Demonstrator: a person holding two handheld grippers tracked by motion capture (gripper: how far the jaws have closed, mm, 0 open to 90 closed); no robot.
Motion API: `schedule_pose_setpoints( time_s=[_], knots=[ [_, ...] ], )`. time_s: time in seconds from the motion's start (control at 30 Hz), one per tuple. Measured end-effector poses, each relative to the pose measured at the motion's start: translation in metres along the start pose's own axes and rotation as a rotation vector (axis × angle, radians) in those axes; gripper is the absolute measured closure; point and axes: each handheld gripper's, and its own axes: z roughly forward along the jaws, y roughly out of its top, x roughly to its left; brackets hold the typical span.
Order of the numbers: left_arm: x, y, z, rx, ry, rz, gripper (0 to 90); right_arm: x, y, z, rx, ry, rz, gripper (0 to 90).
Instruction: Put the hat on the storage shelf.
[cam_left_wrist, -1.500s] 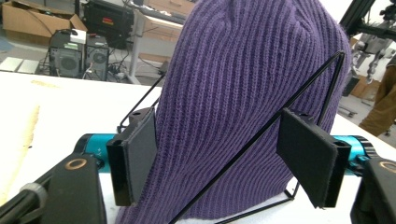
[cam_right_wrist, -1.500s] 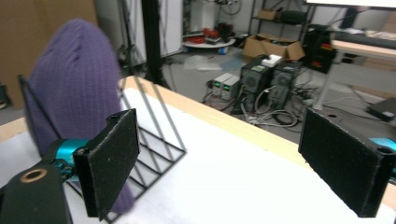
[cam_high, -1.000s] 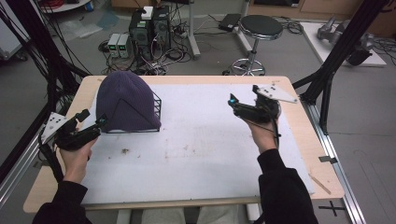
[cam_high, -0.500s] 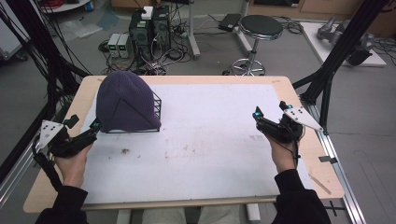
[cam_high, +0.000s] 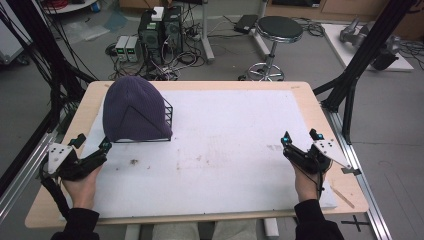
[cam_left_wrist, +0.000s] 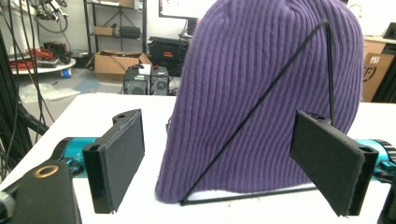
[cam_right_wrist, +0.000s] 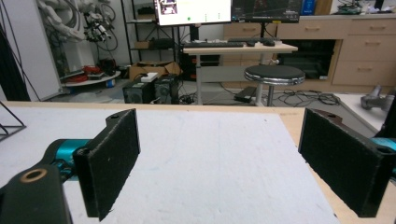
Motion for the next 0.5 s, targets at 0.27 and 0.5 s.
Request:
schedule_pose_setpoints(
  time_s=[0.27,0.5],
  knots=[
    [0.004,-0.012,-0.001,0.014,0.021,0.003,18.2,-0.008,-0.023,0.001,0.01,-0.043,-0.041,11.7],
    [0.007,-0.022,0.0,0.018,0.022,-0.017,18.2,-0.01,-0.031,-0.002,-0.001,-0.068,-0.071,11.8]
  ],
)
